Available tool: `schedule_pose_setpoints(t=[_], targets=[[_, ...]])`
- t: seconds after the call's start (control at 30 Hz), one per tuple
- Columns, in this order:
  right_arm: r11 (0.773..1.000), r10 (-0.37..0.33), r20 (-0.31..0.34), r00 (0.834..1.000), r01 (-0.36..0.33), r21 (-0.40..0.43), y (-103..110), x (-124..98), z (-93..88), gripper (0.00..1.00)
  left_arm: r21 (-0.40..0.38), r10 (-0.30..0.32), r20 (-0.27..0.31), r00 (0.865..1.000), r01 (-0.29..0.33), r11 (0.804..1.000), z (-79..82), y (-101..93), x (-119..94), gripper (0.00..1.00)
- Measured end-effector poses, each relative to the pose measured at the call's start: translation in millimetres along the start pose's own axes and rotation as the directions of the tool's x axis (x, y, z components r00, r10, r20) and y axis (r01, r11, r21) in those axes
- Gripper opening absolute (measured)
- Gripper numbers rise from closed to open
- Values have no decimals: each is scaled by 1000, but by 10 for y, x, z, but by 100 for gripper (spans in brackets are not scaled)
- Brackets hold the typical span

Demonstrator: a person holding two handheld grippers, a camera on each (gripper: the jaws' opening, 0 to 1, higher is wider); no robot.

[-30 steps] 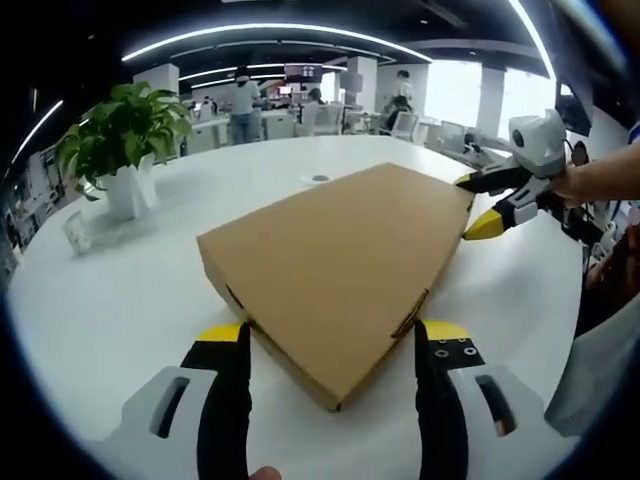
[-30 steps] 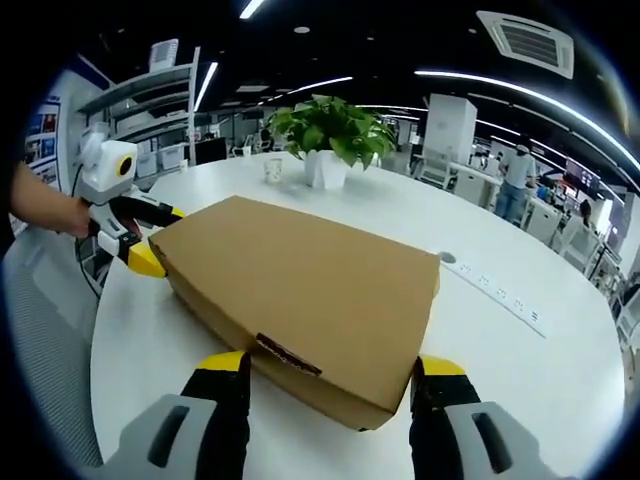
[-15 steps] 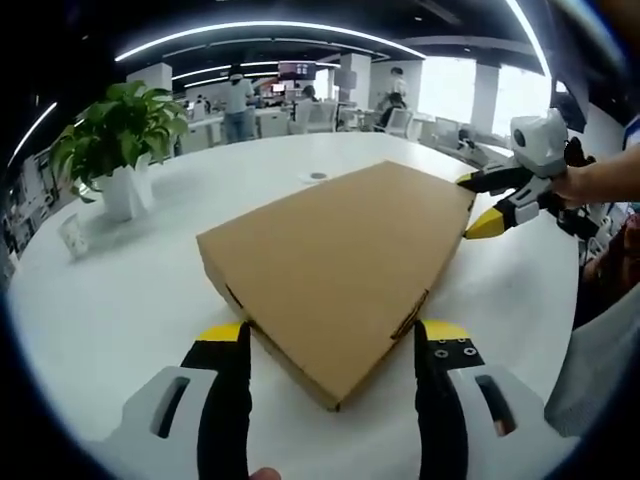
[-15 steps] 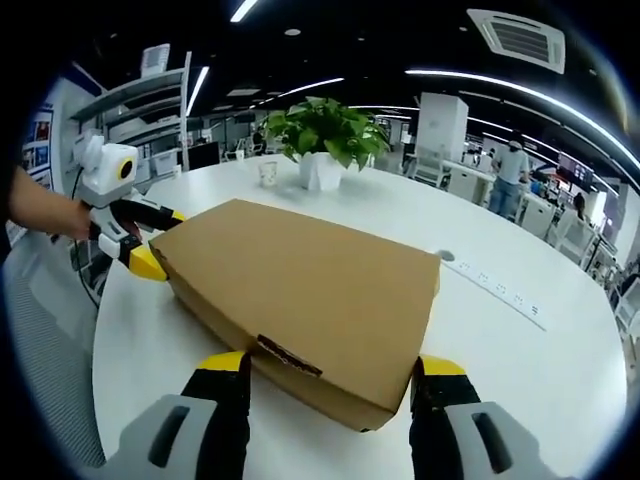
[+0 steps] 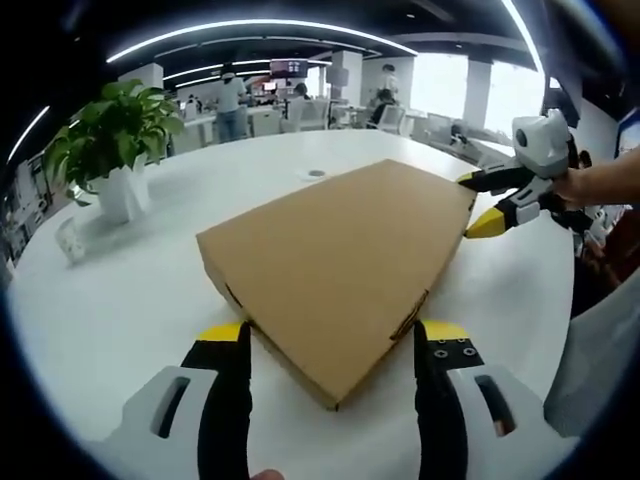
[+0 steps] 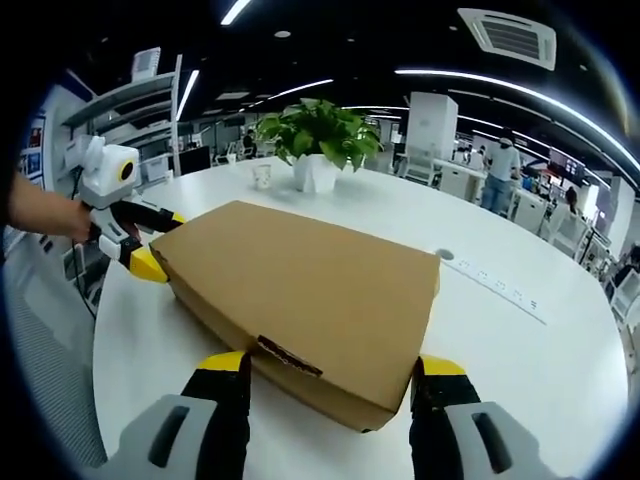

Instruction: Operate the shoe box by opening the lid, removing the specified soft item, and placing it in the target area until the item is outside and the box remains undamaged.

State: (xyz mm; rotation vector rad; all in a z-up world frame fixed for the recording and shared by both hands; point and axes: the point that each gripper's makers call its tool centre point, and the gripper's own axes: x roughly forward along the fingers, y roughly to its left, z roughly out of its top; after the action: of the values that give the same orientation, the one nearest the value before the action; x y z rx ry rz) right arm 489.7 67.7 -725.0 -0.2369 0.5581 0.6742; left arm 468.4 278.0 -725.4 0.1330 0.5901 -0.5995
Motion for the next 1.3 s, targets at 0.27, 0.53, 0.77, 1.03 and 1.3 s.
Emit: schedule_pose_setpoints(t=[0.27, 0.53, 0.77, 1.03, 1.3], targets=[[1000, -17, 1, 1000, 17, 12, 46, -1, 10, 62, 10, -15, -6, 1000, 15, 1000, -1, 48, -7, 65], [999, -37, 2, 999, 37, 24, 108, 16, 19, 62, 22, -32, -10, 999, 33, 999, -6, 105, -23, 65], [998, -54, 5, 999, 54, 35, 158, 36, 36, 62, 19, -37, -12, 999, 37, 999, -16, 158, -45, 64], [996, -71, 6, 997, 71, 44, 199, 51, 42, 62, 24, -48, -18, 999, 48, 999, -16, 210, -52, 63], [995, -90, 4, 996, 89, 54, 240, 63, 51, 62, 29, -59, -18, 998, 59, 998, -24, 254, -64, 63]])
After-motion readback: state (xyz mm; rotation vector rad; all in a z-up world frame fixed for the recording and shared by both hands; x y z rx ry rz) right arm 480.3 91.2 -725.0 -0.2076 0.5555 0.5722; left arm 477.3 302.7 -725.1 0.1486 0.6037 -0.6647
